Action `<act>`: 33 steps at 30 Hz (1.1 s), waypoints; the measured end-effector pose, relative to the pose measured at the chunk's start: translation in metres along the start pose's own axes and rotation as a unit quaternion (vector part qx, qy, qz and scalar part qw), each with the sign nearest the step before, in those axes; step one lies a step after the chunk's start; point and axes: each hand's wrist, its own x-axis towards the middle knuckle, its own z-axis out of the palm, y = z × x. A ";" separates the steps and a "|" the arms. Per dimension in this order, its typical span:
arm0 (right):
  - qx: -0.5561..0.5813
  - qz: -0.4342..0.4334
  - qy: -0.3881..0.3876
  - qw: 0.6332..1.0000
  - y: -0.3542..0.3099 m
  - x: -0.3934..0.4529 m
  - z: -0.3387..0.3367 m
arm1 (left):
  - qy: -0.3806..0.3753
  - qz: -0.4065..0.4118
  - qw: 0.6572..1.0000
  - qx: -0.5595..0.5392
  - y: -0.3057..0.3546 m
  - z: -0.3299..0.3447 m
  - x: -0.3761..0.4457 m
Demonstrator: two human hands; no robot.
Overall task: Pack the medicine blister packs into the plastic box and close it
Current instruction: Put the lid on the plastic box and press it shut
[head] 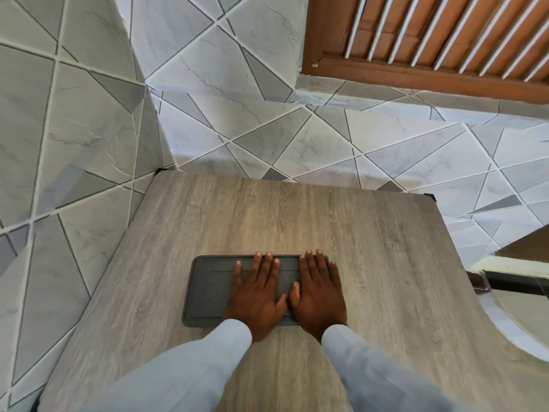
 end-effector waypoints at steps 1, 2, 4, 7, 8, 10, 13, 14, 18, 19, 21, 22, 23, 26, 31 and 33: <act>-0.005 -0.010 -0.001 1.000 -0.001 0.000 0.000 | -0.002 0.003 1.000 -0.002 0.001 0.000 0.002; -0.011 -0.018 -0.003 1.000 -0.001 0.000 0.000 | 0.003 0.002 1.000 -0.006 0.002 0.000 0.003; -0.015 -0.024 -0.012 1.000 -0.001 0.000 0.000 | 0.007 -0.005 1.000 -0.009 0.004 0.000 0.004; -0.019 -0.027 -0.023 0.999 -0.001 0.001 0.002 | 0.005 -0.004 1.000 -0.007 0.002 0.002 0.003; -0.020 -0.027 -0.025 0.999 -0.001 0.002 0.003 | 0.007 -0.003 1.000 -0.007 0.002 0.003 0.004; -0.019 -0.026 -0.022 0.999 -0.001 0.002 0.003 | 0.002 -0.006 1.000 -0.010 0.002 0.001 0.003; -0.018 -0.022 -0.005 1.000 -0.002 0.001 0.004 | 0.000 -0.001 1.000 -0.020 0.000 -0.001 0.002; -0.015 -0.012 -0.001 1.000 -0.002 0.001 0.004 | 0.000 0.001 1.000 -0.026 -0.001 -0.002 0.003; 0.005 0.022 -0.006 1.000 -0.001 0.002 0.005 | -0.001 0.002 1.000 -0.025 -0.005 -0.007 0.004; 0.009 0.021 -0.009 1.000 0.000 0.003 0.005 | -0.003 0.002 1.000 -0.025 -0.005 -0.007 0.004; 0.010 0.020 -0.010 1.000 0.000 0.003 0.006 | -0.001 0.002 1.000 -0.029 -0.005 -0.007 0.004; 0.010 0.020 -0.008 1.000 0.000 0.004 0.005 | 0.003 0.002 0.999 -0.031 -0.005 -0.007 0.004; 0.013 0.021 -0.006 1.000 0.000 0.004 0.005 | 0.004 0.002 0.999 -0.033 -0.005 -0.007 0.004; 0.021 0.018 -0.004 1.000 0.001 0.003 0.007 | 0.002 0.009 1.000 -0.024 -0.009 -0.006 0.005; 0.028 0.031 -0.001 0.999 0.001 0.002 0.007 | 0.006 -0.037 0.999 -0.020 -0.042 -0.008 0.002; 0.033 0.035 -0.006 0.999 0.001 0.003 0.007 | 0.014 -0.075 0.997 -0.015 -0.059 -0.008 0.000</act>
